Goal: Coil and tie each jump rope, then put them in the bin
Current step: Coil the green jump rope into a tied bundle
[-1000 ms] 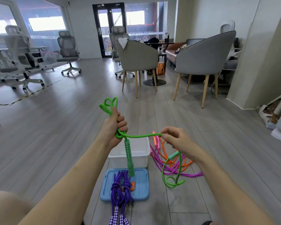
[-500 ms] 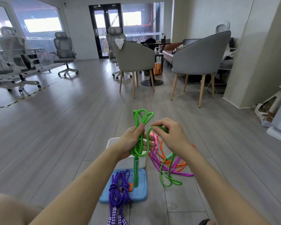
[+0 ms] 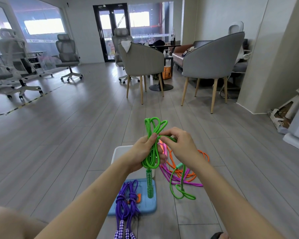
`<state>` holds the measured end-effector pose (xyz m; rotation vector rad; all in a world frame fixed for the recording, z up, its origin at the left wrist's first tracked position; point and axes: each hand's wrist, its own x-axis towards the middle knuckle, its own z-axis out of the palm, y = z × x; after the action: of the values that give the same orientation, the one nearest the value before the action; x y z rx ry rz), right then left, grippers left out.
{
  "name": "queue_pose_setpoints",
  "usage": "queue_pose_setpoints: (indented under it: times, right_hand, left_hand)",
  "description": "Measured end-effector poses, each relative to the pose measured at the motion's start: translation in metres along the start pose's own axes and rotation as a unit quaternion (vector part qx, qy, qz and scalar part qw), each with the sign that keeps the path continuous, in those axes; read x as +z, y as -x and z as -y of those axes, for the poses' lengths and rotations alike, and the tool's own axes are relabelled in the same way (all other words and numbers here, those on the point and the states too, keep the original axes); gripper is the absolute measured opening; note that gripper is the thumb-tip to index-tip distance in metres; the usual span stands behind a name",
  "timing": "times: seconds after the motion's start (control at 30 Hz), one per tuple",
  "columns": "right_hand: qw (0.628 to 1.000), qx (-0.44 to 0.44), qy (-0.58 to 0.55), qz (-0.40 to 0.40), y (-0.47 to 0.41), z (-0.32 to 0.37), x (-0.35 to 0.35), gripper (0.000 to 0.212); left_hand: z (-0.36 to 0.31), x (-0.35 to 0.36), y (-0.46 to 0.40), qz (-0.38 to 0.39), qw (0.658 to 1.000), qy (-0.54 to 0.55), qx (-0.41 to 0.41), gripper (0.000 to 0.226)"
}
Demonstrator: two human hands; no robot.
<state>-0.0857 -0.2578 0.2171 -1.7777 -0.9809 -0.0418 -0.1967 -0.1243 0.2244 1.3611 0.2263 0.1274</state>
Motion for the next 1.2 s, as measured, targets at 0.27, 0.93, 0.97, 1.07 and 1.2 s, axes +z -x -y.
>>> queue_pose_setpoints:
  times: [0.27, 0.93, 0.97, 1.07, 1.2]
  right_hand:
    - [0.979, -0.045, 0.198, -0.021, 0.001, -0.012, -0.016, 0.019]
    - [0.954, 0.161, -0.228, -0.108, 0.009, 0.006, 0.024, 0.027]
    - [0.956, 0.153, -0.23, -0.1, 0.011, 0.009, 0.025, 0.027]
    - [0.965, 0.133, -0.209, -0.088, 0.013, 0.015, 0.033, 0.03]
    - [0.971, 0.116, -0.205, -0.036, 0.016, 0.018, 0.045, 0.048]
  left_hand:
    - [-0.005, -0.013, 0.004, 0.058, 0.969, -0.234, -0.045, 0.027]
    - [0.012, -0.014, -0.011, -0.099, 0.994, 0.004, 0.057, 0.024]
    - [0.013, -0.011, -0.011, -0.1, 0.993, 0.002, 0.059, 0.024]
    - [0.015, -0.005, -0.01, -0.095, 0.993, -0.003, 0.07, 0.022]
    - [0.019, 0.001, -0.01, -0.085, 0.99, -0.019, 0.107, 0.025]
